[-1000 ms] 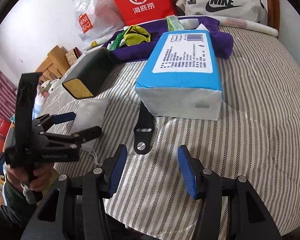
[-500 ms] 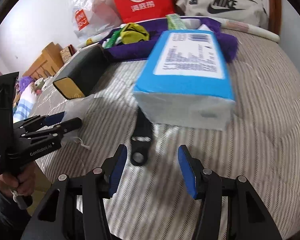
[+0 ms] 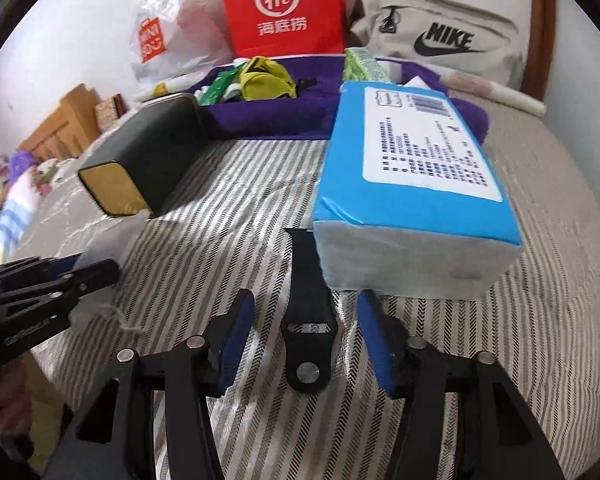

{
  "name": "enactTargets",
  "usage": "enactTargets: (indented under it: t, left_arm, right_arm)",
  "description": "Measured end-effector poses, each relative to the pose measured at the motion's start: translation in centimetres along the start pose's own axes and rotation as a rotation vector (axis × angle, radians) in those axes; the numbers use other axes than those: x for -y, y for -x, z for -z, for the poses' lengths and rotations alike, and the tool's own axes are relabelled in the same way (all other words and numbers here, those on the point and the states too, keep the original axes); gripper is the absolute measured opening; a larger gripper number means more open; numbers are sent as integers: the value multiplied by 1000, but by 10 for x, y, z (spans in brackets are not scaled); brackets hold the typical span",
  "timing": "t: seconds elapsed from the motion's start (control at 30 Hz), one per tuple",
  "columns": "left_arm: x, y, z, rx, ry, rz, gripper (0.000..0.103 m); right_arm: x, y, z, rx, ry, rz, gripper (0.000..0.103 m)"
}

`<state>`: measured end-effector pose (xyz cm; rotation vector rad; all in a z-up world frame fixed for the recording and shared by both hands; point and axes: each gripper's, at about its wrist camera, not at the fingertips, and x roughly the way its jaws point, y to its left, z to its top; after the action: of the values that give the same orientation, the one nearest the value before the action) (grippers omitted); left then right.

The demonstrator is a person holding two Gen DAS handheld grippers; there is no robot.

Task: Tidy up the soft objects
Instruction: 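Grasp the white mesh bag with the left tool while the right tool grasps the black strap, then carry the mesh bag with the left tool while the right tool carries the strap toward the towel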

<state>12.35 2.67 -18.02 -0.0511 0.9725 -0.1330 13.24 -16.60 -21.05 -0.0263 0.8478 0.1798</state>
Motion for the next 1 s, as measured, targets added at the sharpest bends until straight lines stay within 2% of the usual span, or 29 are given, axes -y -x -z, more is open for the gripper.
enactTargets:
  t: [0.07, 0.1, 0.37, 0.53, 0.57, 0.67, 0.9, 1.0]
  left_arm:
    - [-2, 1, 1, 1, 9, 13, 25]
    - [-3, 1, 1, 0, 15, 21, 25]
    - [-14, 2, 2, 1, 53, 80, 25]
    - [-11, 2, 3, 2, 42, 71, 25]
    - [-12, 2, 3, 2, 46, 72, 25]
    - [-14, 3, 3, 2, 52, 85, 25]
    - [-22, 6, 7, -4, 90, 113, 21]
    - [-24, 8, 8, -17, 103, 126, 20]
  right_arm:
    - [-2, 0, 3, 11, 20, 52, 32]
    - [-3, 1, 4, 14, 37, 51, 27]
    - [0, 18, 21, -55, 133, -9, 26]
    - [4, 12, 14, -43, 72, -65, 33]
    - [3, 11, 14, -29, 74, -63, 32]
    - [-3, 9, 15, -2, 124, -24, 21]
    - [10, 16, 17, -30, 46, -135, 20]
    - [11, 22, 18, -26, 30, -153, 20]
